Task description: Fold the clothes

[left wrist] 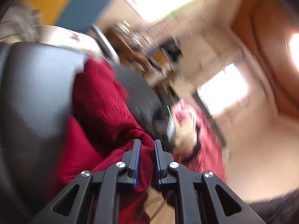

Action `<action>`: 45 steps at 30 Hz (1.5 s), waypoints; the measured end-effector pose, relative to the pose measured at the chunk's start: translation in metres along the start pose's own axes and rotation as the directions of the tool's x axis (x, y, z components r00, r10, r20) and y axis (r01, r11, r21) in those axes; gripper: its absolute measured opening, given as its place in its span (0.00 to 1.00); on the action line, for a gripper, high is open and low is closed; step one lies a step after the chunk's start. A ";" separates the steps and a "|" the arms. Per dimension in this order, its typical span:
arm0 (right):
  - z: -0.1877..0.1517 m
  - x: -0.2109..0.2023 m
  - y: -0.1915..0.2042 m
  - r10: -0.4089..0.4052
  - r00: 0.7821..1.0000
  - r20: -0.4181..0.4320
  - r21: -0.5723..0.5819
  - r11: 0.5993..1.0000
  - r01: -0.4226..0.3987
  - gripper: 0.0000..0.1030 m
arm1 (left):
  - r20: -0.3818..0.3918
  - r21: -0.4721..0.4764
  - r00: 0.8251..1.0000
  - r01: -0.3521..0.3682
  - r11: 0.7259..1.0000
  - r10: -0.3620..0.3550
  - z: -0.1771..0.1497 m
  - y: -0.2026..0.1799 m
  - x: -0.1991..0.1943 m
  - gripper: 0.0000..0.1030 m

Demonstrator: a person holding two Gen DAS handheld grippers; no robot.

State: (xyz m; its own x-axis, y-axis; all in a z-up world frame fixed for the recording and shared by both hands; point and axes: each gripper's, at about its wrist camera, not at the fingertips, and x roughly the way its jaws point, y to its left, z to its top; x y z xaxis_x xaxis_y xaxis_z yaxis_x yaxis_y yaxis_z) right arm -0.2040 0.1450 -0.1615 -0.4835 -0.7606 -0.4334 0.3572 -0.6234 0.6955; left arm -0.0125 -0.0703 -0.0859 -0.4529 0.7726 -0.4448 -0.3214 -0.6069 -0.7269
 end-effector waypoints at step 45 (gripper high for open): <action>-0.048 -0.031 0.019 0.186 0.982 -0.025 -0.151 0.971 -0.188 0.99 | 0.016 -0.482 0.995 0.092 0.871 -0.097 -0.071 0.064 -0.058 0.47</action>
